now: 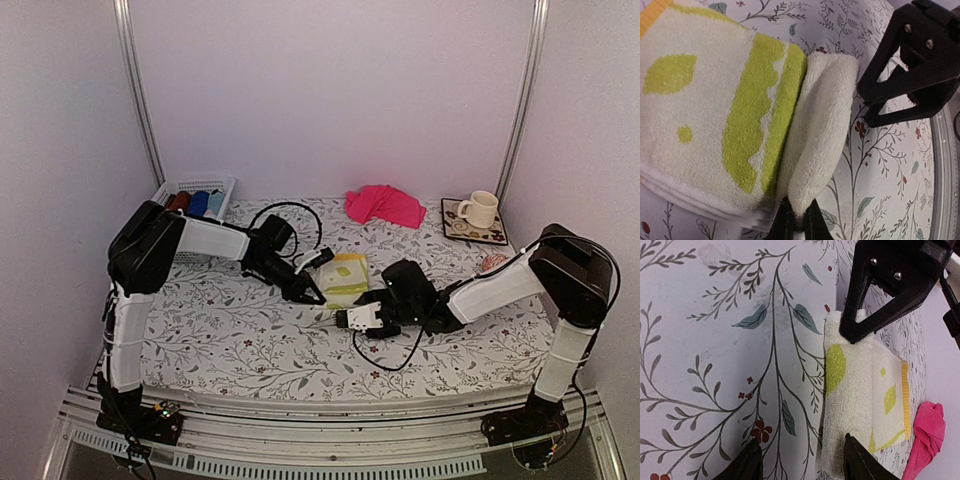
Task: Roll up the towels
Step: Roll the towel at the center of the board.
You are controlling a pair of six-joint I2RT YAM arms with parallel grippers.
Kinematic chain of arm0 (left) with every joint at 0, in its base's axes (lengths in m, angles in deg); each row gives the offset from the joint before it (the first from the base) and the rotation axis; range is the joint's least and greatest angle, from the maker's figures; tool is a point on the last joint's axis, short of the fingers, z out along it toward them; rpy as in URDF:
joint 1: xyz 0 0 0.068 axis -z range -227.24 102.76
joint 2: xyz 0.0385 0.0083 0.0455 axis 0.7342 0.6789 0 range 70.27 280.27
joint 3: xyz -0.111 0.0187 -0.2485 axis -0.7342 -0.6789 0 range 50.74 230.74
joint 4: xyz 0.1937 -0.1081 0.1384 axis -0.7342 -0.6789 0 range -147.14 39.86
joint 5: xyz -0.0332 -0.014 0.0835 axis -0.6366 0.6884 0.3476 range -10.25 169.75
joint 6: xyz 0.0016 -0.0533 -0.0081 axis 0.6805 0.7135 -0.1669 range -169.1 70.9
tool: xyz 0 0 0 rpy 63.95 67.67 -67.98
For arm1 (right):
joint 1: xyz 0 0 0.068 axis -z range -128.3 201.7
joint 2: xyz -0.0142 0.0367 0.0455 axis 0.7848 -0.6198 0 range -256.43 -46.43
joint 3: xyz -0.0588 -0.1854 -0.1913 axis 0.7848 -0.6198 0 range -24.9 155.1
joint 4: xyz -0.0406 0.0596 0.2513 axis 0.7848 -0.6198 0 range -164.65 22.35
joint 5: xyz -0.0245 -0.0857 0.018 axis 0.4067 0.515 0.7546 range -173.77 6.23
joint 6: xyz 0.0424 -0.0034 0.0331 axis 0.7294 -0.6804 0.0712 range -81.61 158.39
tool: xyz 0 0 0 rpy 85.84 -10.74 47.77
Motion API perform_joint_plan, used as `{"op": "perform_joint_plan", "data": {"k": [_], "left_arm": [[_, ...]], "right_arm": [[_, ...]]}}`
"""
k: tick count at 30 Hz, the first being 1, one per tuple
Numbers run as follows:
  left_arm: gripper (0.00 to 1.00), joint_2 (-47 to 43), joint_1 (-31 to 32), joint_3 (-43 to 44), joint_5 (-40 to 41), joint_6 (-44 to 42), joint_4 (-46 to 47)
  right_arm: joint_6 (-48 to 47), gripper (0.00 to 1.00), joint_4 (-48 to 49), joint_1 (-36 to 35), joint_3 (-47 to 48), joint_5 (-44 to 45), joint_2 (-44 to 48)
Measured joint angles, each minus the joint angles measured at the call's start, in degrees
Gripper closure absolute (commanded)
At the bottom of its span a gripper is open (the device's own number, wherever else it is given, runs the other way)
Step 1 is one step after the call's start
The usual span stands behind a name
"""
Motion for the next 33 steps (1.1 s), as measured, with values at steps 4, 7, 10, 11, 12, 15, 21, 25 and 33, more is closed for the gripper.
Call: {"op": "perform_joint_plan", "data": {"k": [4, 7, 10, 11, 12, 15, 21, 25, 33], "left_arm": [[1.00, 0.33, -0.04, 0.59, -0.37, 0.46, -0.90], [1.00, 0.66, -0.07, 1.51, -0.61, 0.83, -1.90], [1.00, 1.25, -0.15, 2.10, -1.05, 1.09, -2.43], [1.00, 1.38, -0.20, 2.25, -1.25, 1.18, -2.54], [1.00, 1.49, -0.24, 2.29, -1.40, 1.27, -2.56], [1.00, 1.68, -0.48, 2.38, -2.12, 1.40, -2.58], [1.00, 1.84, -0.76, 2.38, -2.91, 1.40, -2.56], [0.92, 1.84, -0.87, 2.38, -3.04, 1.33, -2.56], [0.50, -0.90, -1.01, -1.14, -1.40, 0.20, -0.57]], "right_arm": [[-0.07, 0.44, 2.32, -0.48, 1.18, 2.91, -2.43], [-0.13, 0.45, 4.57, -0.81, 2.14, 5.25, -4.17], [-0.31, 0.47, 6.75, -0.92, 3.17, 7.28, -5.99], [-0.35, 0.48, 7.58, -0.92, 3.72, 8.02, -6.78], [-0.35, 0.51, 7.98, -0.92, 3.89, 8.26, -7.08], [-0.35, 0.62, 9.16, -0.92, 4.70, 9.77, -8.55], [1.11, 0.80, 8.33, -0.92, 7.39, 11.04, -11.23], [2.99, 0.87, 4.33, -0.90, 9.51, 10.34, -11.50], [8.09, 0.89, -9.79, 1.18, 16.39, 2.01, -11.45]]}}
